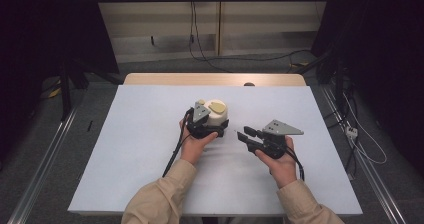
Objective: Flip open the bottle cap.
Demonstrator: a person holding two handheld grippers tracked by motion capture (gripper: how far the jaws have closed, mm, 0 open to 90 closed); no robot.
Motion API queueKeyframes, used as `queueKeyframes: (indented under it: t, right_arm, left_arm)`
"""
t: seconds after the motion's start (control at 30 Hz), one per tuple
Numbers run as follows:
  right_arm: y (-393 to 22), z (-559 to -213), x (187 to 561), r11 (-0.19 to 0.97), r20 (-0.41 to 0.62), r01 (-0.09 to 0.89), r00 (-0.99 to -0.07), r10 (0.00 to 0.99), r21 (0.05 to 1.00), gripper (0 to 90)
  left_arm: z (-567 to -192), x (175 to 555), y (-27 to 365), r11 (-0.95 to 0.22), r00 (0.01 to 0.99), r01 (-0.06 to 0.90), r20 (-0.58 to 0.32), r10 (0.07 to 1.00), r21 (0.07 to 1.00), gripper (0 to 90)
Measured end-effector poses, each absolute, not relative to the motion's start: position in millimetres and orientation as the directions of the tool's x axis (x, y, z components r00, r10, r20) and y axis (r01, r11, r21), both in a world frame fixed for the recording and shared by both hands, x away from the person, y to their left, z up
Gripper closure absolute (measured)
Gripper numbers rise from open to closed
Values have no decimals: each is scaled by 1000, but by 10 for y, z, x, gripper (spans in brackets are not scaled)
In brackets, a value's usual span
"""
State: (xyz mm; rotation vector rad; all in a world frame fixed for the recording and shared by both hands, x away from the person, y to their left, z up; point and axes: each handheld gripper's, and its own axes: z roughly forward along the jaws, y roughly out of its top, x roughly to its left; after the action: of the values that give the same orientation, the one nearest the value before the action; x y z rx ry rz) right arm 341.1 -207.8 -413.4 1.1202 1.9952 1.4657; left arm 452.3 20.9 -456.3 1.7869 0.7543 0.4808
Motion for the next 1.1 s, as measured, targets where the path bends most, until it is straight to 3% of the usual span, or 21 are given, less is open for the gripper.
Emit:
queueKeyframes:
  t: [0.5,1.1]
  right_arm:
    - [-1887,-4024,3630,166,100,363,-612,784,917,880]
    - [-1815,-3986,3866,190,91,366,-628,773,911,900]
  left_arm:
    - [-4563,4521,205,-213,715,258,-38,698,943,51]
    - [-4561,4521,208,-220,717,257,-33,696,941,51]
